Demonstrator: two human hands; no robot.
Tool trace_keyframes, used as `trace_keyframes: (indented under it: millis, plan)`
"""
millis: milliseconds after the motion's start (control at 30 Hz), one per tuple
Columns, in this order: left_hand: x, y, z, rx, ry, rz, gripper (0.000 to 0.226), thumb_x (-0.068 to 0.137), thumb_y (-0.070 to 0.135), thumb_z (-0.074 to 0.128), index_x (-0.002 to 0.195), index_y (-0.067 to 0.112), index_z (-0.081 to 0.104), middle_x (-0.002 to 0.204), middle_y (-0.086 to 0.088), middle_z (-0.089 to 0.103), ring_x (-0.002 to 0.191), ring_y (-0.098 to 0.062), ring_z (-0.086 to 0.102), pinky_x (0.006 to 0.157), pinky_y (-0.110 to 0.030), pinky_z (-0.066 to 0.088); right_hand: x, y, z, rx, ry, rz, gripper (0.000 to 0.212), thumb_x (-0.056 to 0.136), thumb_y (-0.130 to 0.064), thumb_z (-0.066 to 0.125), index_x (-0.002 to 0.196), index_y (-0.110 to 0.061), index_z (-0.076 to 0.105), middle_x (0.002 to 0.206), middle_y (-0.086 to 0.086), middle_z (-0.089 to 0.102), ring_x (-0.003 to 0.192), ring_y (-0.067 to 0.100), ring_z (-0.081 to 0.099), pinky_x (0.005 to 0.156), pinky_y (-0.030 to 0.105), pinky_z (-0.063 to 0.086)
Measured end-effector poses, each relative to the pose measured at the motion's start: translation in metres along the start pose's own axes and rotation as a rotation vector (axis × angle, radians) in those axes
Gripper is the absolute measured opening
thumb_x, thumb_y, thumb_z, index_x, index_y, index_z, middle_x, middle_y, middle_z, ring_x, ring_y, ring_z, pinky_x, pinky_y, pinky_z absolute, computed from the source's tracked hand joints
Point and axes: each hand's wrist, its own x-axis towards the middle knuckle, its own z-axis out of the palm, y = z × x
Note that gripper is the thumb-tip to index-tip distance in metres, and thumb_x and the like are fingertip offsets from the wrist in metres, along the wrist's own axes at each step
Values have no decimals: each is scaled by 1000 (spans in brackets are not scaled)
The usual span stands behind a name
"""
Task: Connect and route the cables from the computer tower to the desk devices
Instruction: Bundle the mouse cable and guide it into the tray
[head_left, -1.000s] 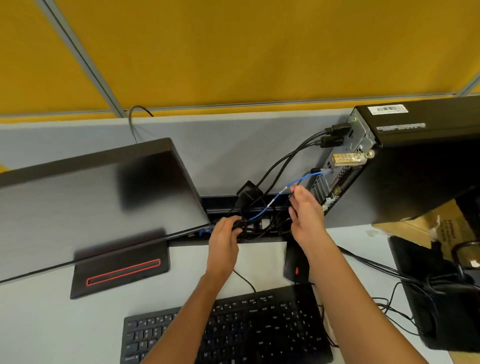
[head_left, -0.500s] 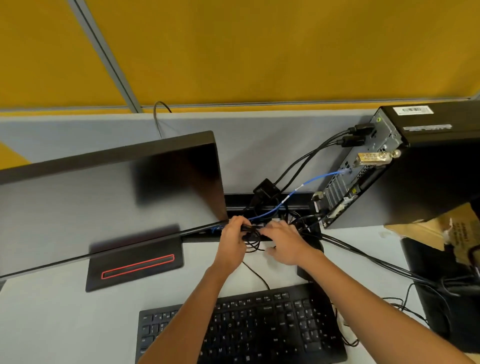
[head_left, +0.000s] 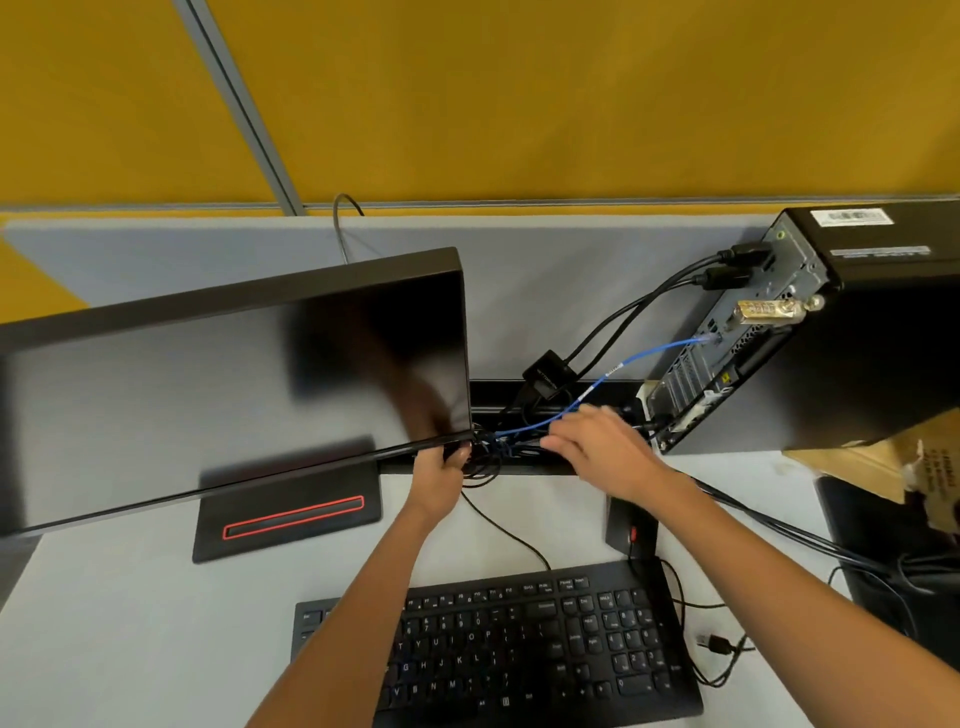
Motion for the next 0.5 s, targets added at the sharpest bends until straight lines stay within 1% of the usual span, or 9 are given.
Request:
trace_keyframes:
  millis: [67, 133, 200, 233, 267, 333, 367, 433, 500]
  plan:
    - [-4, -3, -4, -31, 83, -23, 49, 94, -13, 41, 140, 3, 37, 122, -4, 48, 105, -11, 47, 71, 6, 36, -5, 10, -11, -43, 75, 10, 34, 100, -42, 42, 90, -19, 66, 81, -10, 57, 81, 13, 55, 74, 29, 44]
    - [-5, -10, -6, -43, 122, -66, 49, 92, -19, 37, 135, 5, 39, 107, -1, 50, 89, -7, 47, 70, 5, 34, -11, 13, -21, -109, 118, 27, 30, 99, -42, 46, 93, -22, 68, 81, -11, 56, 77, 12, 57, 62, 24, 39]
    - [-5, -15, -3, 37, 83, -68, 33, 92, -17, 36, 111, 7, 48, 92, -1, 49, 86, -14, 46, 70, -2, 34, -15, 13, -29, -177, 121, 56, 25, 98, -40, 49, 91, -23, 66, 84, -10, 59, 79, 14, 59, 62, 24, 35]
    - [-5, -13, -1, 91, 45, -58, 27, 93, -14, 37, 101, 9, 49, 92, -3, 50, 89, -16, 46, 70, -5, 35, -17, 13, -31, -187, 106, 76, 21, 97, -39, 51, 89, -24, 65, 83, -9, 60, 79, 15, 60, 62, 25, 37]
    - [-7, -11, 2, 112, 9, -42, 25, 94, -12, 39, 98, 11, 50, 95, -4, 52, 91, -17, 48, 72, -7, 38, -19, 13, -33, -163, 88, 103, 18, 95, -38, 53, 87, -26, 64, 80, -11, 59, 77, 15, 60, 63, 27, 41]
    - [-10, -2, 9, 71, -57, 6, 23, 95, -9, 41, 107, 7, 53, 98, -3, 55, 92, -13, 53, 77, -10, 42, -22, 11, -32, -1, 64, 164, 9, 91, -40, 60, 90, -32, 64, 71, -14, 55, 69, 7, 57, 63, 27, 45]
    - [-14, 4, 13, 43, -91, 18, 24, 95, -10, 41, 110, 5, 52, 98, -1, 56, 91, -10, 54, 79, -9, 44, -23, 8, -30, 98, 41, 184, 12, 87, -45, 64, 96, -36, 65, 71, -14, 56, 68, 3, 55, 65, 27, 46]
    - [-18, 15, 18, 12, -155, 42, 26, 94, -12, 39, 109, 5, 49, 96, 1, 53, 90, -9, 53, 80, -6, 43, -22, -2, -21, 284, -74, 194, 44, 79, -55, 70, 119, -43, 58, 89, -16, 58, 84, 2, 56, 74, 26, 47]
    - [-19, 19, 21, 53, -259, 79, 25, 93, -12, 39, 107, 7, 46, 93, 0, 51, 85, -8, 49, 78, -12, 42, -17, -14, -8, 349, -198, 156, 70, 75, -59, 71, 137, -42, 44, 105, -12, 53, 101, 8, 53, 87, 29, 45]
